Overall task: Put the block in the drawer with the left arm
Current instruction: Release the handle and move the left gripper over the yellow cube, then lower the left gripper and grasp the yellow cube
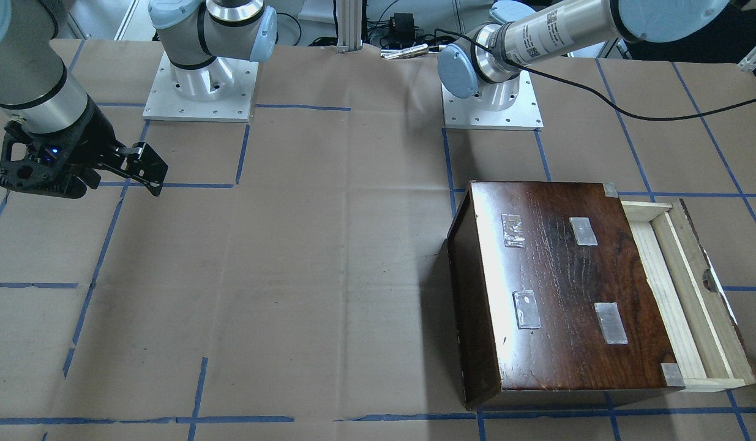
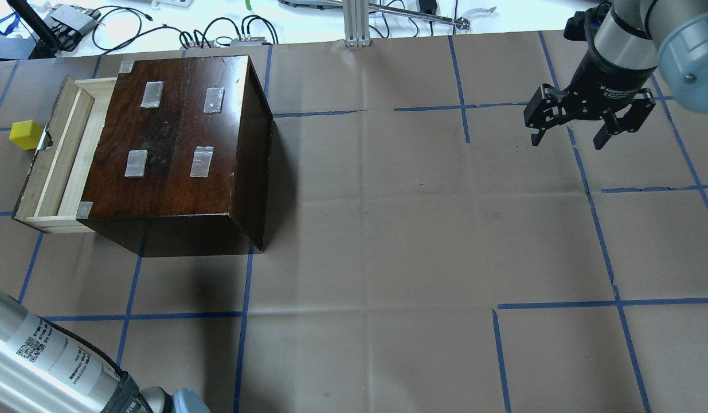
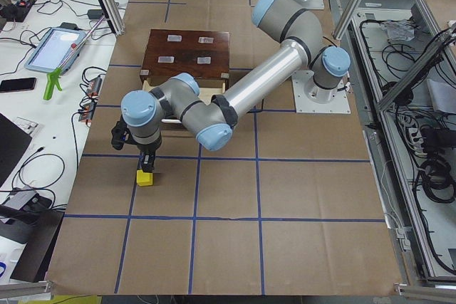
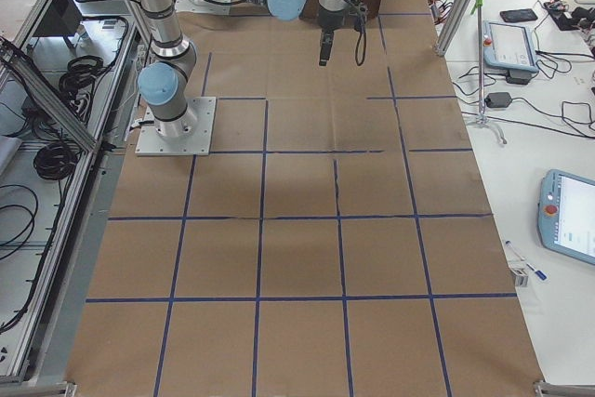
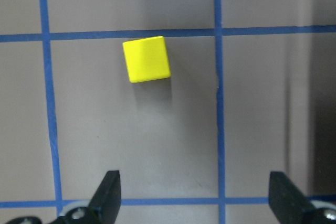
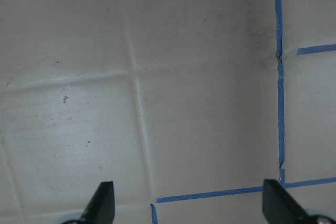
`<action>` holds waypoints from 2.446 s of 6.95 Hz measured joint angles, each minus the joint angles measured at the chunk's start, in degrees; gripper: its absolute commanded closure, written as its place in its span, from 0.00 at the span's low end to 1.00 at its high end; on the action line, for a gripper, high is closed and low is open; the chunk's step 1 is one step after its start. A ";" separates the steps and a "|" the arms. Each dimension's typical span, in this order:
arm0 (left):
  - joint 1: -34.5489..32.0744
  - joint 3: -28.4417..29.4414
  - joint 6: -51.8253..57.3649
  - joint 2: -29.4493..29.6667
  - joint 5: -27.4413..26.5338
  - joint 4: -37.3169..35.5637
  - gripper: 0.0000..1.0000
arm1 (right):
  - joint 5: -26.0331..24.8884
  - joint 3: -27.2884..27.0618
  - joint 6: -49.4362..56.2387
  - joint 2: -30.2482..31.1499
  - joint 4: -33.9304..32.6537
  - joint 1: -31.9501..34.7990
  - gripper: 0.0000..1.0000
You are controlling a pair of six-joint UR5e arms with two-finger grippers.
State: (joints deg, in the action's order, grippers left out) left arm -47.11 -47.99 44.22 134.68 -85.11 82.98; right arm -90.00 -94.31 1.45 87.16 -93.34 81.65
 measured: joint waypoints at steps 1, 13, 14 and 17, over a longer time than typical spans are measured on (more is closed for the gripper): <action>0.00 6.41 0.11 4.15 -0.04 2.48 0.00 | 0.00 0.00 0.02 0.00 0.00 0.00 0.00; -3.27 23.66 -0.07 24.75 -1.99 6.00 0.64 | 0.00 0.02 0.04 -0.03 0.00 0.00 0.00; -3.23 23.68 -0.09 24.80 -2.04 5.74 0.68 | 0.00 0.01 0.05 -0.03 0.00 0.00 0.00; -2.93 23.58 -0.10 21.68 -2.91 7.08 0.68 | 0.00 0.02 -0.01 0.02 0.00 0.00 0.00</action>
State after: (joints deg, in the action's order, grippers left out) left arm -50.04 -24.41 44.12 156.36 -88.02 90.06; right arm -90.00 -94.29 1.44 87.18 -93.34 81.65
